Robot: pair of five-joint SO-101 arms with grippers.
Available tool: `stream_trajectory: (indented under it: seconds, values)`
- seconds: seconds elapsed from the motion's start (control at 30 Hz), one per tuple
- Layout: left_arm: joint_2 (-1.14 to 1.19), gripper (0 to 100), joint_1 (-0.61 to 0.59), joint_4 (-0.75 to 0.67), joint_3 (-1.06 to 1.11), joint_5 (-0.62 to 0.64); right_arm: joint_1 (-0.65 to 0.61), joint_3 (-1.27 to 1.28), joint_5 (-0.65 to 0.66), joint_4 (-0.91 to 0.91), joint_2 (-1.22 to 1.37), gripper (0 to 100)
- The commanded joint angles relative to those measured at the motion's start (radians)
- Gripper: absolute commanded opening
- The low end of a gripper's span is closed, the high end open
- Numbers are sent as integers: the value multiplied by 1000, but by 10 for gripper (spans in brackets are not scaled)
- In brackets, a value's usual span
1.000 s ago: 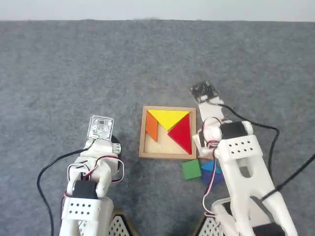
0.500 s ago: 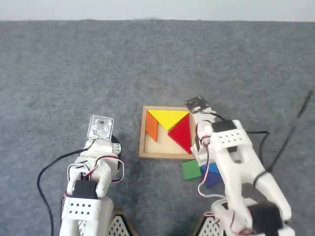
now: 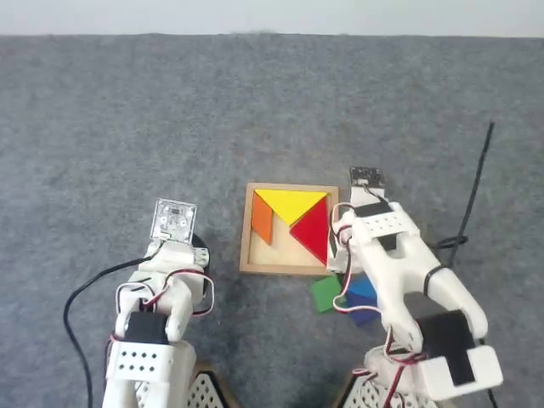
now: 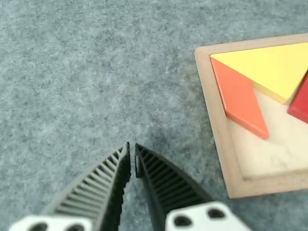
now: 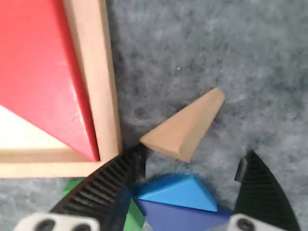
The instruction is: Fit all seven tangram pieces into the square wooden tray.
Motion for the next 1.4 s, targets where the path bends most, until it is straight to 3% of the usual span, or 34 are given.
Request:
stream_trajectory:
  seconds: [0.0,0.17,0.23,0.53,0.67,0.8,1.0,1.23,1.37]
  values:
    - [-12,15,-5,2,-8,8,50,-78,-20,-16,62,299]
    - [-12,15,-5,2,-8,8,150,-150,-20,-18,91,143]
    - [-12,15,-5,2,-8,8,176,-172,-23,-18,93,123]
    - [-12,15,-5,2,-8,8,298,-258,-6,-4,97,124]
    - [-12,15,-5,2,-8,8,335,-288,124,110,85,134]
    - [-12,15,-5,2,-8,8,343,-307,60,171,77,219]
    - [-12,15,-5,2,-8,8,341,-350,35,179,65,228]
    - [-12,15,-5,2,-8,8,265,-391,-394,81,71,230]
    - [-12,15,-5,2,-8,8,248,-336,-430,10,71,227]
